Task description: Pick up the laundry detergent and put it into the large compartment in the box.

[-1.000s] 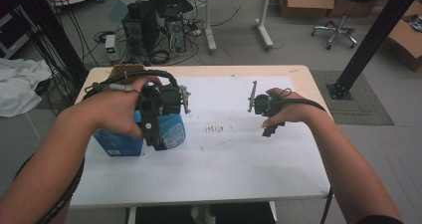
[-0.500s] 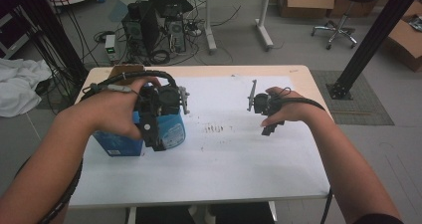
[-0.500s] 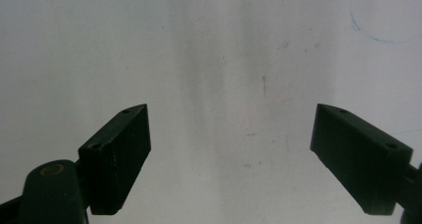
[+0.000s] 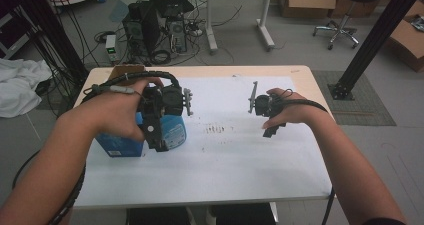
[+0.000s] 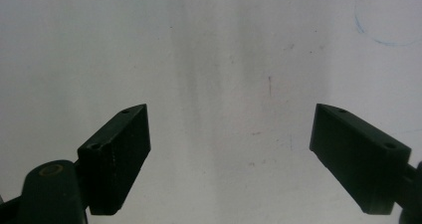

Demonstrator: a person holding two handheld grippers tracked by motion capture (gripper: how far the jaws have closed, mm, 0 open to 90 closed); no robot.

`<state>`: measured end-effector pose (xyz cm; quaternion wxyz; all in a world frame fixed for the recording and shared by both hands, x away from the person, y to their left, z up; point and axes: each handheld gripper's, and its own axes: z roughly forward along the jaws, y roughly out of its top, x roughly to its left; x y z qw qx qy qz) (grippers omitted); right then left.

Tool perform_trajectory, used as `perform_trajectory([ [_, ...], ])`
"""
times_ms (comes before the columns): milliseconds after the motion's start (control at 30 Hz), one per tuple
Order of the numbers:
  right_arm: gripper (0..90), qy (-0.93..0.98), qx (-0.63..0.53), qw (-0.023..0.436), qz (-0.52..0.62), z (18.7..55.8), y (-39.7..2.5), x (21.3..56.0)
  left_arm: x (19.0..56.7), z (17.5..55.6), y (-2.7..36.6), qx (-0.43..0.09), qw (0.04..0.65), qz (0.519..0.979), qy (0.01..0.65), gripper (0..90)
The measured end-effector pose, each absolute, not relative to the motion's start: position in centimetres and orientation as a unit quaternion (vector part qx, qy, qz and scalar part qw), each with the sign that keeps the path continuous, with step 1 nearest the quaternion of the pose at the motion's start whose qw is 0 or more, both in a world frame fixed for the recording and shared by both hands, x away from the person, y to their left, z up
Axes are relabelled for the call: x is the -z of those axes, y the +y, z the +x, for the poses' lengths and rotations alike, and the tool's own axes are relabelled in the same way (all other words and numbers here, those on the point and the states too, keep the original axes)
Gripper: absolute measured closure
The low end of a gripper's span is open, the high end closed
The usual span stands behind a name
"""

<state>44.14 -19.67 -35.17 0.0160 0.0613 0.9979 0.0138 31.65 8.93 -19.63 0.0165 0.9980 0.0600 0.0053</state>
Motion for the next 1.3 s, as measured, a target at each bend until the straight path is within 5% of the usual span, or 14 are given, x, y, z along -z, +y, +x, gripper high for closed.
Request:
perform_trajectory([
  [1300,16.6,0.998,-0.013,0.022,0.05,43.8,-18.7,35.5,21.3,37.8,12.2,-0.007,0.045,0.982,0.186,0.1],
])
